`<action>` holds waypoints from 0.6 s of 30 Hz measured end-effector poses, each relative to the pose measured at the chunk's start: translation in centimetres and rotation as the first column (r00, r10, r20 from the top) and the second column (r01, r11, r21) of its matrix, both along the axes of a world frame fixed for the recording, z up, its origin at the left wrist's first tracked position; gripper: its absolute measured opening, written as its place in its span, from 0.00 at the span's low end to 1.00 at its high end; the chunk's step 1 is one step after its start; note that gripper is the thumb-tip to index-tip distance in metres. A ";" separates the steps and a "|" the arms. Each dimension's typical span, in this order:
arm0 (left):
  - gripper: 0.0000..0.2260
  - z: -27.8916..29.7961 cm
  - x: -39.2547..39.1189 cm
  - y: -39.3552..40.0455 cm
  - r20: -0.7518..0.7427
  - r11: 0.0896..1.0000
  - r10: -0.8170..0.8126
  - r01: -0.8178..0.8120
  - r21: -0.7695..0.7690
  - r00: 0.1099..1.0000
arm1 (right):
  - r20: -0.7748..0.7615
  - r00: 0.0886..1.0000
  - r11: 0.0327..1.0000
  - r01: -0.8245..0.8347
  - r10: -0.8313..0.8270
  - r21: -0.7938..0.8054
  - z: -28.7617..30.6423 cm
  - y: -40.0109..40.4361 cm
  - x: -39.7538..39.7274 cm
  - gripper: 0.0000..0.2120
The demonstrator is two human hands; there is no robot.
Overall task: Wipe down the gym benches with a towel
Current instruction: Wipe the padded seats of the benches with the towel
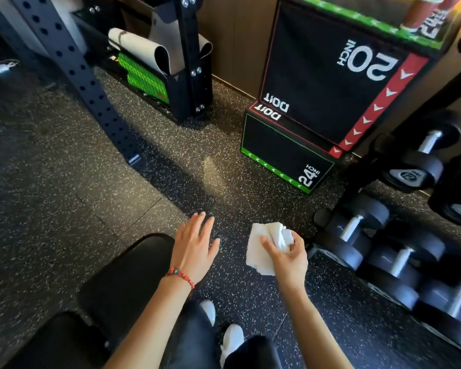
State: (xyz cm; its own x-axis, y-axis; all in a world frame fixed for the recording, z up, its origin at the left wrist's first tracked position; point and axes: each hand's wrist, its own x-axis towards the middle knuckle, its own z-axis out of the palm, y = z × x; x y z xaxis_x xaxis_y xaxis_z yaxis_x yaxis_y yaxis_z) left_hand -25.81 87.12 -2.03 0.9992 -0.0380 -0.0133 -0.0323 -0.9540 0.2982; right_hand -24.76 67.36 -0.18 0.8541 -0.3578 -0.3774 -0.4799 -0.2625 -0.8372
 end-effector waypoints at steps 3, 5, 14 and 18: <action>0.22 0.2 4.0 -0.2 -0.002 1.000 -0.015 0.015 -0.005 1.000 | 0.004 1.000 1.000 0.010 -0.010 -0.009 0.1 -0.4 3.3 0.33; 0.23 0.3 7.2 -0.1 -0.004 1.000 -0.027 0.027 -0.007 1.000 | 0.001 1.000 1.000 0.025 -0.025 -0.012 0.1 -0.3 6.1 0.33; 0.24 0.9 23.0 1.3 -0.003 0.994 -0.108 0.108 0.008 0.994 | 0.020 0.998 0.999 0.053 -0.053 -0.004 0.6 1.6 20.9 0.33; 0.24 1.3 29.3 1.4 0.009 0.990 -0.141 0.141 0.008 0.990 | 0.048 0.995 0.996 0.092 -0.092 -0.003 1.5 1.8 26.9 0.32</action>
State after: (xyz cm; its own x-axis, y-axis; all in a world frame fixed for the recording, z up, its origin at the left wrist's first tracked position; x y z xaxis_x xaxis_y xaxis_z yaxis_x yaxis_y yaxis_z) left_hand 3.52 88.51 -0.72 0.9839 -0.1787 -0.0048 -0.1696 -0.9417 0.2905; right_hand 2.18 69.15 1.32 0.8344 -0.4377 -0.3351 -0.4621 -0.2238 -0.8581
